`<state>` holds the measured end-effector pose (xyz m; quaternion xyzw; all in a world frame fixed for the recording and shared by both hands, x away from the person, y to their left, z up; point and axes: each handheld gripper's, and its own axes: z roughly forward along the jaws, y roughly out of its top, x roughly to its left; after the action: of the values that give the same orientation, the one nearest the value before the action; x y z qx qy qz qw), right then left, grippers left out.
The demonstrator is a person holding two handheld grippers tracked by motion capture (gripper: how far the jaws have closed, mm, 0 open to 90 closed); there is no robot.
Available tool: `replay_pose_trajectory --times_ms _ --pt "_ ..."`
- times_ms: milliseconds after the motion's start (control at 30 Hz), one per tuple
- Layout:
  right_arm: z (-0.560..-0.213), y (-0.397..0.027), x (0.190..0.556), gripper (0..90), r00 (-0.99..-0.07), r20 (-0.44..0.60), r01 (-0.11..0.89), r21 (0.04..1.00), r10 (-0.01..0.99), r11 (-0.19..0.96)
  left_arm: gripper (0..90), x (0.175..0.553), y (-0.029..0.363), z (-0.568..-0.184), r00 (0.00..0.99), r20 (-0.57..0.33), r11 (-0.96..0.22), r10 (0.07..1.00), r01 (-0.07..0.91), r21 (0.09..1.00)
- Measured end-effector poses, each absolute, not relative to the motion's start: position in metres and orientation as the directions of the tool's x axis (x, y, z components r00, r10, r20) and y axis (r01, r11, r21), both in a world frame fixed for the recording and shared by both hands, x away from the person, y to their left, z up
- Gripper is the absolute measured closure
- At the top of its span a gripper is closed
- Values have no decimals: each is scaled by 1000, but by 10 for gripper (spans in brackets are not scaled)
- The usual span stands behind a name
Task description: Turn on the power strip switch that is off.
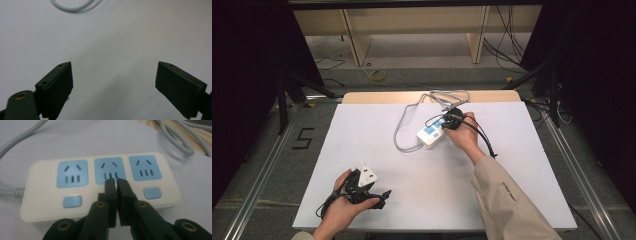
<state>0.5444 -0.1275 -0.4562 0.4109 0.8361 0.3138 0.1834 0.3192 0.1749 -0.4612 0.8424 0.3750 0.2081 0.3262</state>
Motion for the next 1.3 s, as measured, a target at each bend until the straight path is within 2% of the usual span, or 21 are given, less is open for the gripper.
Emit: replay_pose_trajectory --times_ms 733,1300 --pt "-450 -132 541 788 -595 -45 569 682 802 460 142 319 175 -461 631 108 -507 768 497 704" --pt "-445 -138 536 693 -608 -19 578 675 794 459 142 319 174 -461 630 109 -508 769 498 703"
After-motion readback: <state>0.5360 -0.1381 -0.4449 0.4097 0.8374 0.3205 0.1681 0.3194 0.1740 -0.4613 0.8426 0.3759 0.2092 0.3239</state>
